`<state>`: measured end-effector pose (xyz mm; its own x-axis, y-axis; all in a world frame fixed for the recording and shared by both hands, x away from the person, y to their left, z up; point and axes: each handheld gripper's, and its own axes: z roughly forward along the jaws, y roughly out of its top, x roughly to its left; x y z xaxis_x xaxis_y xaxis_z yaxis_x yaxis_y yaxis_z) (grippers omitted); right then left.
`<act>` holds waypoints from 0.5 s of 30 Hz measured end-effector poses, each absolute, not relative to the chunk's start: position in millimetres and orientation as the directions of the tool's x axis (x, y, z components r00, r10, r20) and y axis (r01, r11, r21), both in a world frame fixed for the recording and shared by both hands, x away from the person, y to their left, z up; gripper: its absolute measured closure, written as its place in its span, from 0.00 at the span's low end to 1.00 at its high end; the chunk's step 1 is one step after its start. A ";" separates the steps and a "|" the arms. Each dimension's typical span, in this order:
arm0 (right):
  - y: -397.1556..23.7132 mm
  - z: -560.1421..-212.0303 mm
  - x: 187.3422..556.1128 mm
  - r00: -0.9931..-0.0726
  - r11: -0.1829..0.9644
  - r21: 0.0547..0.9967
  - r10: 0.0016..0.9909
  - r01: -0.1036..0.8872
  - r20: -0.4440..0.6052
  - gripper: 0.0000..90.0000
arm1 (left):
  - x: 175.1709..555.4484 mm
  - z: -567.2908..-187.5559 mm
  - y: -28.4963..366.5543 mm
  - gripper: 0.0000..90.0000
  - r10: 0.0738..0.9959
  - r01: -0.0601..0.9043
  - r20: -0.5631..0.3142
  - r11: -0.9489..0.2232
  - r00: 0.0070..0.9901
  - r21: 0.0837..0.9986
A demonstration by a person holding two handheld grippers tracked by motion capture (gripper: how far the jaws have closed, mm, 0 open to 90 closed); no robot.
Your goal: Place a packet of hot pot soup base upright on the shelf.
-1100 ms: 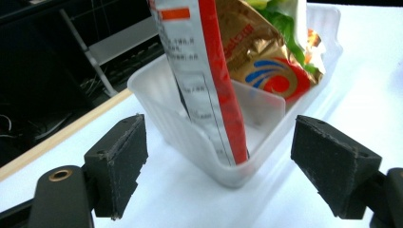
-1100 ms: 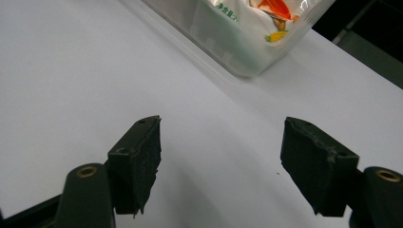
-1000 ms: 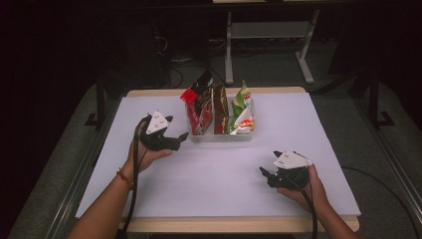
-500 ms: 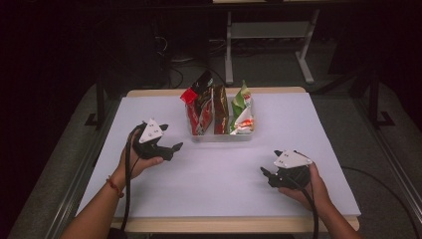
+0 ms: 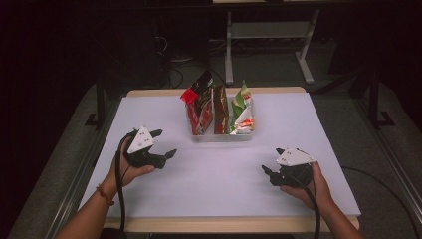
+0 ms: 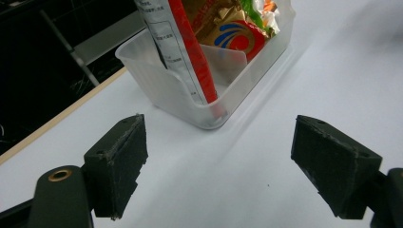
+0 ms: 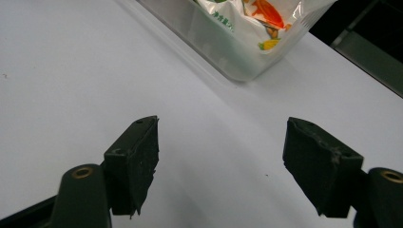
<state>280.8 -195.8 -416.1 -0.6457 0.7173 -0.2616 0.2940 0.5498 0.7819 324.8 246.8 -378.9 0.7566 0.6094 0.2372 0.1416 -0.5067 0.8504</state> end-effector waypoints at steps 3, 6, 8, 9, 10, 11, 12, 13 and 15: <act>-197.4 -413.3 279.7 -0.631 0.546 0.788 0.726 0.285 -0.274 0.27 | 320.9 -379.5 253.0 0.21 0.605 0.134 0.248 -0.515 0.757 0.847; -201.7 -410.3 278.4 -0.618 0.534 0.799 0.736 0.278 -0.277 0.28 | 317.0 -379.7 261.3 0.21 0.605 0.135 0.246 -0.514 0.757 0.847; -205.3 -409.2 277.7 -0.615 0.524 0.806 0.740 0.274 -0.272 0.27 | 315.4 -379.8 265.9 0.21 0.612 0.136 0.245 -0.508 0.752 0.851; -206.9 -408.8 277.5 -0.617 0.518 0.810 0.741 0.274 -0.265 0.27 | 314.7 -379.7 268.5 0.21 0.614 0.136 0.246 -0.508 0.750 0.851; -208.5 -408.5 277.1 -0.616 0.512 0.813 0.744 0.278 -0.258 0.27 | 313.8 -380.2 270.9 0.21 0.615 0.137 0.251 -0.513 0.748 0.848; -209.9 -408.2 276.8 -0.612 0.515 0.810 0.746 0.280 -0.263 0.27 | 313.1 -381.0 273.5 0.21 0.618 0.138 0.259 -0.519 0.742 0.843; -211.3 -407.9 276.4 -0.610 0.514 0.812 0.747 0.277 -0.265 0.27 | 312.7 -382.4 276.2 0.21 0.624 0.146 0.253 -0.515 0.740 0.845; -212.9 -407.6 276.1 -0.610 0.510 0.814 0.749 0.279 -0.261 0.27 | 312.2 -384.0 279.1 0.21 0.626 0.152 0.246 -0.511 0.740 0.846; -215.0 -407.3 275.3 -0.608 0.512 0.812 0.749 0.282 -0.261 0.27 | 310.8 -388.1 283.2 0.21 0.635 0.160 0.247 -0.512 0.732 0.844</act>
